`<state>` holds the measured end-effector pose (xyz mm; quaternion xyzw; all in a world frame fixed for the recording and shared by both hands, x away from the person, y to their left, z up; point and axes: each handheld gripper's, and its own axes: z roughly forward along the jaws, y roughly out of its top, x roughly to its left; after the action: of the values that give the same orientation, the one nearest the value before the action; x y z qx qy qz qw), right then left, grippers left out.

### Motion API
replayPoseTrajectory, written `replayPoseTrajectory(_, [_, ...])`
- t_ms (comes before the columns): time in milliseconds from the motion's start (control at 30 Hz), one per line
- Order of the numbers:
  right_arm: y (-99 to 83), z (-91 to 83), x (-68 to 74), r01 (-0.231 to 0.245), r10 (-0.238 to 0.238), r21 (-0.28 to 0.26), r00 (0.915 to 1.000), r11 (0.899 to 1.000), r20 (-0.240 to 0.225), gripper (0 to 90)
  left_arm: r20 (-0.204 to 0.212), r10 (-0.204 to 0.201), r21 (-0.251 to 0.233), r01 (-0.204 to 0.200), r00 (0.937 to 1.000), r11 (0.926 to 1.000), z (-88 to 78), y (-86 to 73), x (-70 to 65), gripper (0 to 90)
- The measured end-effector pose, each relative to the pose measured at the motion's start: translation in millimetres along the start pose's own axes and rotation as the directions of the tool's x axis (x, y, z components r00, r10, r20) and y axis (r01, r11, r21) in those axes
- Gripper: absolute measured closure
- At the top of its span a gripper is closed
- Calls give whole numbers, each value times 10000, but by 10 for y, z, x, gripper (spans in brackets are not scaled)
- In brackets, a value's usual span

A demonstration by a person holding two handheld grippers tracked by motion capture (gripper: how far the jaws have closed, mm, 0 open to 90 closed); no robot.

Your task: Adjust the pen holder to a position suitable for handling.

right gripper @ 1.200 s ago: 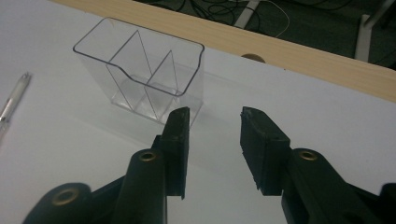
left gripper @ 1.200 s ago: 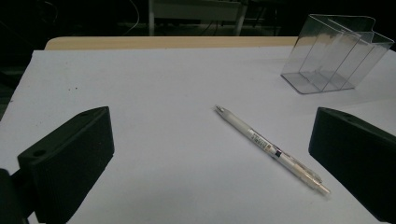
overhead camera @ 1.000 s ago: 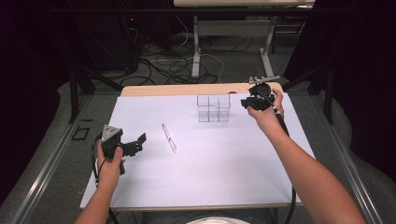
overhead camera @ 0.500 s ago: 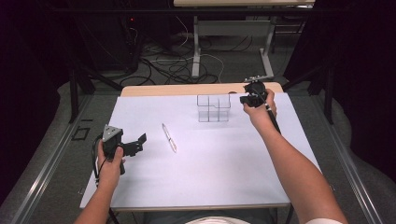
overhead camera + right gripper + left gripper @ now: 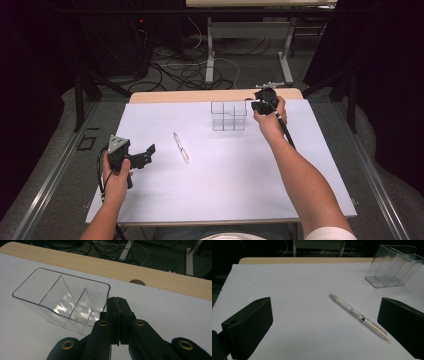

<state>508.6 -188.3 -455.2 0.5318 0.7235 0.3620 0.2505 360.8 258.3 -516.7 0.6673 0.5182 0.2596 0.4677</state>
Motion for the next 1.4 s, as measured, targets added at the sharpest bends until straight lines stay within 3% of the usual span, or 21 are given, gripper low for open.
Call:
replayPoseTrajectory(300, [-62, 184, 86, -183, 184, -75, 9998, 9998, 124, 900, -101, -161, -84, 160, 9998, 9998, -9, -10, 5, 1])
replayPoseTrajectory(667, [-117, 326, 134, 17, -21, 108, 9992, 9999, 405, 900, -141, -263, -61, 262, 9996, 9996, -9, -22, 12, 1])
replayPoseTrajectory(767, [-120, 339, 123, -30, 24, 97, 9984, 9999, 570, 900, -143, -230, -54, 229, 9996, 9997, -7, -24, 10, 1])
replayPoseTrajectory(1033, [-136, 416, 94, -276, 269, 151, 9984, 9995, 490, 900, -151, -278, 14, 278, 9995, 9996, -9, -29, 9, 1])
replayPoseTrajectory(1400, [-159, 490, 74, -184, 174, 193, 9986, 9996, 503, 900, -135, -287, 17, 287, 9995, 9996, -2, -36, 16, 1])
